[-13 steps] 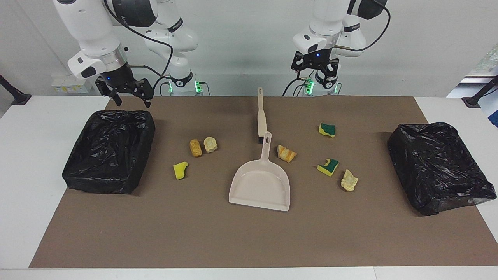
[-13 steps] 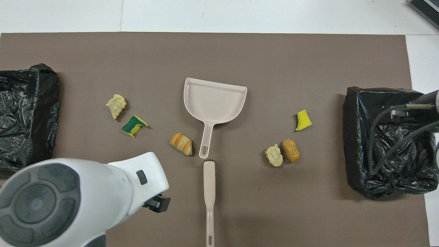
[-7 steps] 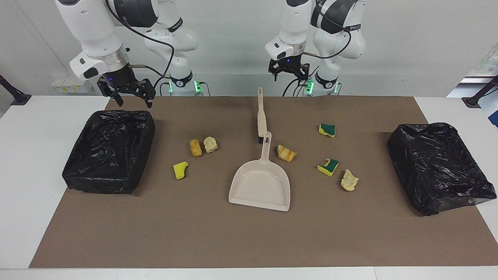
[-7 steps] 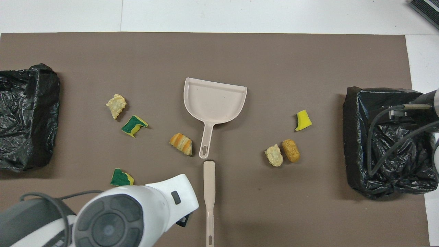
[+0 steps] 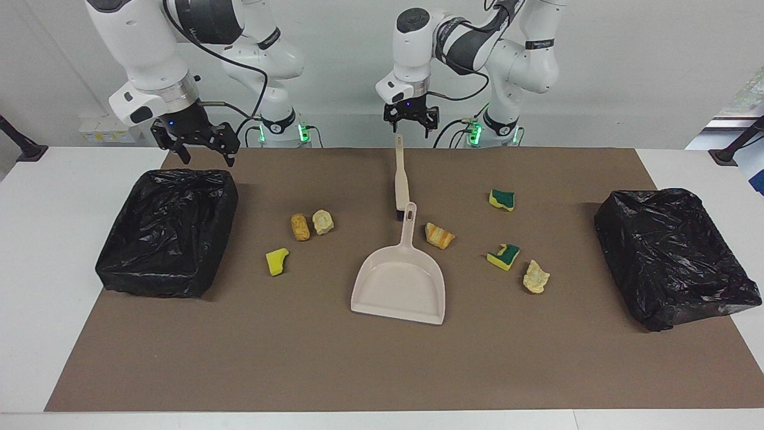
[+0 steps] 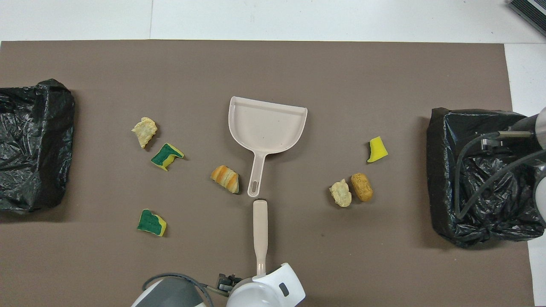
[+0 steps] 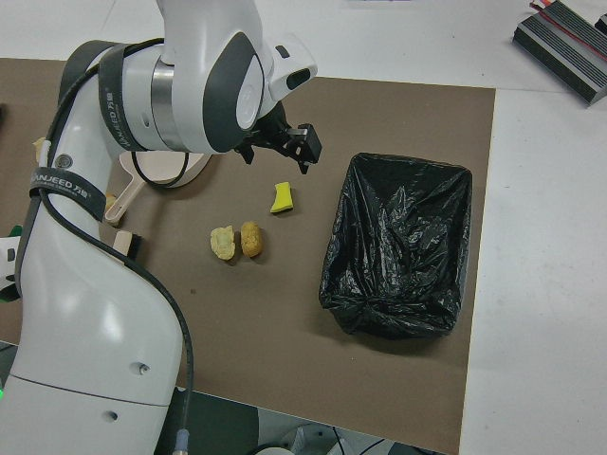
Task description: Sweep and dump trash in bin
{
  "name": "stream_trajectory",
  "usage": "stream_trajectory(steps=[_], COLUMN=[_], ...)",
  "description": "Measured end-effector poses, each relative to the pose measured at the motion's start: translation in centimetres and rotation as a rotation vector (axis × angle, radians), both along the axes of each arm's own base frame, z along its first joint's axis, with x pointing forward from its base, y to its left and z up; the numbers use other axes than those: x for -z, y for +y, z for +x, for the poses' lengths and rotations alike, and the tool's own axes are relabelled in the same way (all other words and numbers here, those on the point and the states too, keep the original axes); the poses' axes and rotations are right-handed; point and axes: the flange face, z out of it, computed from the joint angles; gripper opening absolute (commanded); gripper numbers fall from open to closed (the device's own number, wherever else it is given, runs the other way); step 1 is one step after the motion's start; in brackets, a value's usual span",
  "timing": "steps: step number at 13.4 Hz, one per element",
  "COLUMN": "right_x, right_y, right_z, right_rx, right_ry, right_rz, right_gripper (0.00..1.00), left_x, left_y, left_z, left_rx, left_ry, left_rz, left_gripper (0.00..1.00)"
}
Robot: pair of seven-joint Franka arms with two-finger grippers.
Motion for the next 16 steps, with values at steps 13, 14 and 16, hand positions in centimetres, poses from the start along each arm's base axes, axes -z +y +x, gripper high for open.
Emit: stream_trajectory(steps=[13, 14, 16], right_x=[0.3, 0.6, 1.4], right_y=[1.2, 1.6, 2.9], right_z=[0.3, 0.5, 1.0], right_rx=[-0.019, -0.026, -0.048], right_ry=[-0.013, -0.017, -0.014], right_rz=[0.008, 0.009, 0.009], right_gripper=[1.00, 1.00, 1.00], left_x=[8.7, 8.7, 8.7], left_y=[-0.7, -0.7, -0.8], left_z=[-0.9, -0.9, -1.0], left_rx=[-0.059, -0.061, -0.076], left_ry=[-0.004, -0.005, -0.006], left_rz=[-0.009, -0.009, -0.007], left_gripper=[0.44, 0.27, 0.01])
